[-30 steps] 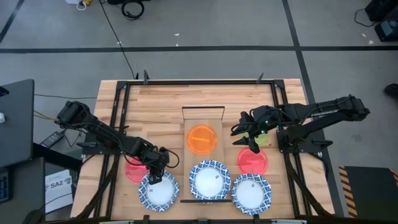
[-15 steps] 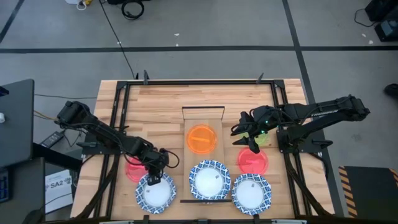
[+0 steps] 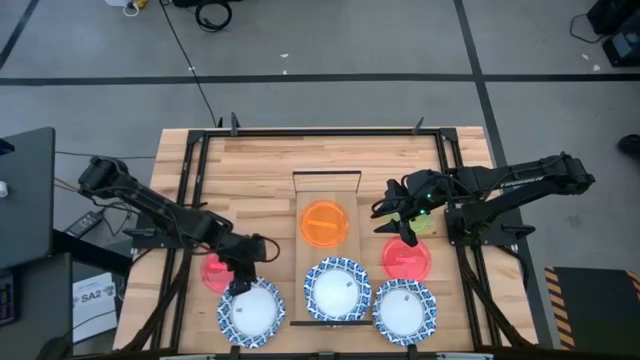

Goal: Place and stack plates onto a shelf
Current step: Stack the blue patterned bowl on the blue patterned bowl on the shelf

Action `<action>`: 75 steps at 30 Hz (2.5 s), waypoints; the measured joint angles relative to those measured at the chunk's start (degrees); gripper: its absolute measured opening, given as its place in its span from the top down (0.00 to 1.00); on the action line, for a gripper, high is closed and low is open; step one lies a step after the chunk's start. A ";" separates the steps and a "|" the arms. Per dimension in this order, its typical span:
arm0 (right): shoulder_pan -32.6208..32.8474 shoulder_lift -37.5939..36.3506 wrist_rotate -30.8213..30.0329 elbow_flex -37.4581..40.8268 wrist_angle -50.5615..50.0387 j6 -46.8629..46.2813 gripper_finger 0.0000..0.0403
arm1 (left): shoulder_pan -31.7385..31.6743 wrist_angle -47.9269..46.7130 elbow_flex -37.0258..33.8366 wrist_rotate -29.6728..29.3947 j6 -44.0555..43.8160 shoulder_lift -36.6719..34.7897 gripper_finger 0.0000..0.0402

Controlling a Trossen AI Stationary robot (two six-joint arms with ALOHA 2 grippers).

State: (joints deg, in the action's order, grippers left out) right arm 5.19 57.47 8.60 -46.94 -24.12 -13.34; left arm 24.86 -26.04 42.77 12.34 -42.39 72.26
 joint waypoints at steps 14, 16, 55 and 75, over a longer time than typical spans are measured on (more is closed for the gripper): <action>0.00 0.00 0.00 0.00 0.00 0.00 0.48 | -4.19 -0.43 0.04 0.47 -5.11 -13.50 0.97; -0.01 0.00 0.00 0.00 0.00 0.00 0.48 | -5.92 -0.41 0.04 0.47 -6.01 -14.87 0.97; -0.02 -0.02 -0.02 0.00 0.04 0.00 0.48 | -18.24 33.48 0.06 -1.54 -33.92 2.59 0.97; -0.02 -0.02 -0.02 0.00 0.04 0.00 0.48 | -15.29 36.49 0.02 -2.07 -37.61 9.36 0.97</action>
State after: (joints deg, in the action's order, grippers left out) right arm 5.17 57.45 8.58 -46.94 -24.08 -13.34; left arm 9.57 10.45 42.78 10.27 -80.00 81.62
